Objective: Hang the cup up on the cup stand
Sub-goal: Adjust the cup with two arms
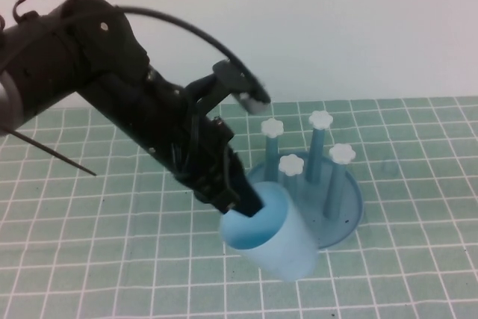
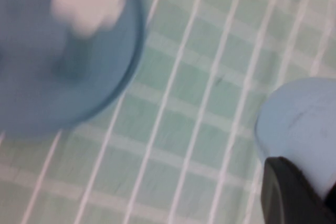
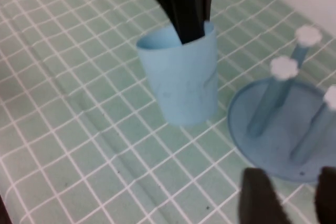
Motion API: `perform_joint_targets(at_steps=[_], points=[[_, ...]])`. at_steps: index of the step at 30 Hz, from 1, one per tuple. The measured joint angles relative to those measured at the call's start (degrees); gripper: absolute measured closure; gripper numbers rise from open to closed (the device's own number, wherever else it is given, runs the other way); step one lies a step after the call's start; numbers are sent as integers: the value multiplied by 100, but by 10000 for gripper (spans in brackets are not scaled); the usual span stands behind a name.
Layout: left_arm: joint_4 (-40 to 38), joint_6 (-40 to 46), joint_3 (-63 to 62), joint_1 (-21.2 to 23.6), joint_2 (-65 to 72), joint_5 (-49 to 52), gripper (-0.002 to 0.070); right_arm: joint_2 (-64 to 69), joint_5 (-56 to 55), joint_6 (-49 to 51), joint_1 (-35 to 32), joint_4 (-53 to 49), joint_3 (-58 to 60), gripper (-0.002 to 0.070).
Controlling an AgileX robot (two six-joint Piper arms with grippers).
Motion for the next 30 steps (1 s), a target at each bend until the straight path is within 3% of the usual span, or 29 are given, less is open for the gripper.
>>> perform_joint_targets(at_steps=[4, 10, 16, 23, 30], points=[[-658, 191, 0, 0, -14, 9, 666, 192, 235, 88, 0, -81, -488, 279], [-1510, 197, 0, 0, -14, 9, 666, 588, 595, -421, 151, -125, -562, 216], [-1562, -576, 0, -10, -14, -1, 666, 1198, 613, -18, 288, -309, -855, 94], [-1656, -1161, 0, -10, -14, -1, 666, 1948, 860, 249, 412, -365, -1655, 58], [-1790, -881, 0, -53, -14, -1, 666, 2297, 944, -275, 1103, -696, -1803, 57]])
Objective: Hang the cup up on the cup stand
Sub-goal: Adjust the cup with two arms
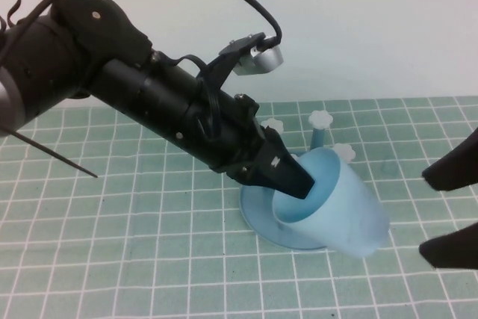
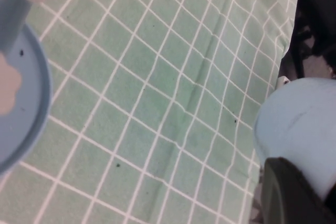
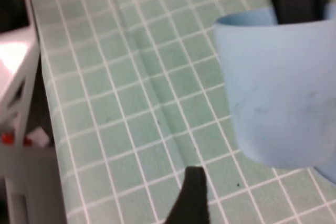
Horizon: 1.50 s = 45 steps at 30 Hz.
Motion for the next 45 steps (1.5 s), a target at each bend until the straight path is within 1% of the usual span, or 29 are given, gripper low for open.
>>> perform_joint_targets(at_steps=[5, 8, 10, 15, 21, 28, 30, 35, 38, 40, 41, 43, 45], points=[[20, 567, 0, -192, -49, -1, 666, 57, -299, 159, 236, -275, 0, 50], [-69, 822, 0, -235, -49, 10, 666, 185, -309, 309, 254, -274, 0, 13], [-117, 834, 0, -235, -49, 10, 666, 292, -293, 364, 278, -274, 0, -4], [-164, 834, 0, -235, -49, 10, 666, 427, -293, 235, 435, -253, 0, -14], [-537, 967, 0, -235, -73, 10, 666, 640, -350, 6, 498, -208, 0, -15], [-474, 967, 0, -331, -95, -24, 667, 934, -380, -317, 498, 224, 0, -16], [-465, 967, 0, -345, -95, -24, 666, 994, -349, -373, 498, 323, 0, -9], [-427, 1012, 0, -345, -95, -2, 666, 1089, -232, -396, 498, 391, 0, 83], [-356, 1026, -13, -345, -95, 16, 661, 1097, -188, -396, 498, 401, -3, 108], [-215, 1036, -76, -353, -95, 30, 638, 1097, -178, -380, 498, 388, -12, 109], [-159, 1036, -123, -353, -103, 30, 613, 1097, -166, -365, 498, 346, -12, 109], [-62, 1036, -254, -353, -103, 30, 550, 1097, -141, -331, 498, 322, -12, 109], [109, 1036, -476, -353, -103, 40, 462, 1097, -91, -270, 498, 299, -12, 110]])
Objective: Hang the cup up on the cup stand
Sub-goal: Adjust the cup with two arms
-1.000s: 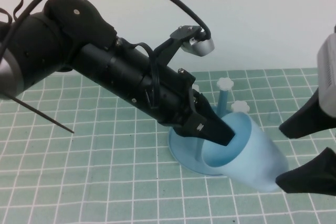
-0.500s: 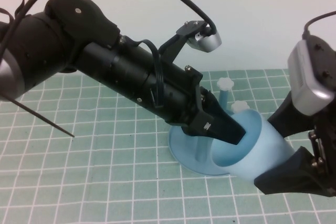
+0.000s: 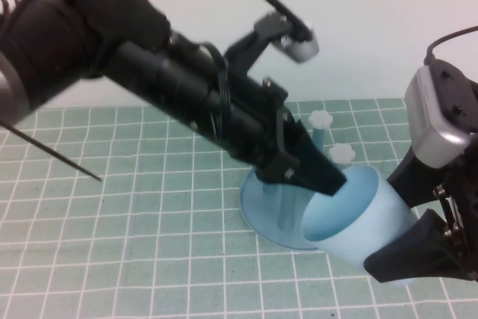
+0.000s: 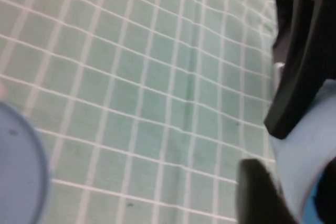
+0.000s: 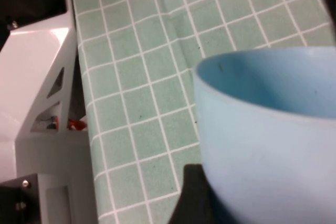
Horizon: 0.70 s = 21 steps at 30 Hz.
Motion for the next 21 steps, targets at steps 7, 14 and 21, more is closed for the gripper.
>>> perform_joint_targets(at_steps=[7, 14, 21], points=[[750, -581, -642, 0, -256, -1, 326, 0, 141, 510, 0, -409, 0, 111], [1359, -571, -656, -207, -683, 22, 317, 0, -39, 926, 0, -764, 0, 111], [1702, -152, -656, -892, -659, 41, 317, 0, -352, 899, 0, -488, 0, 111]])
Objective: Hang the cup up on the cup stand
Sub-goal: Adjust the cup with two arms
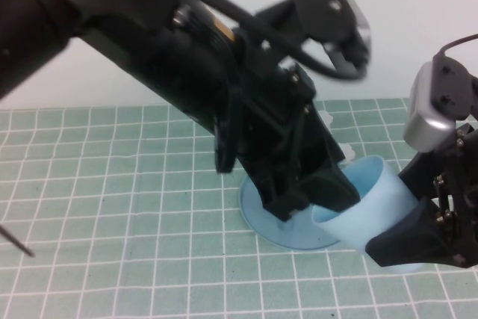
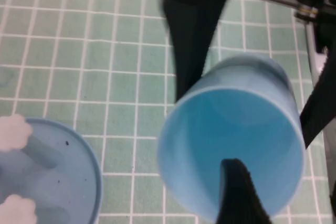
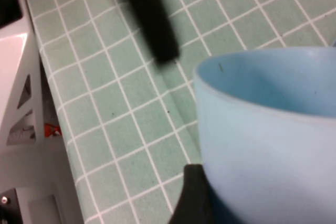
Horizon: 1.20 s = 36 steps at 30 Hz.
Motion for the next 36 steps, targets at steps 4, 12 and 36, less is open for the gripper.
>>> perform_joint_targets(at_steps=[4, 12, 36], points=[[110, 62, 0, -95, 124, 5, 317, 0, -11, -15, 0, 65, 0, 111], [-18, 62, 0, -95, 147, 5, 317, 0, -11, -58, 0, 146, 0, 111], [-153, 411, -6, -95, 301, 134, 648, 68, -66, -533, -34, 524, -385, 112]])
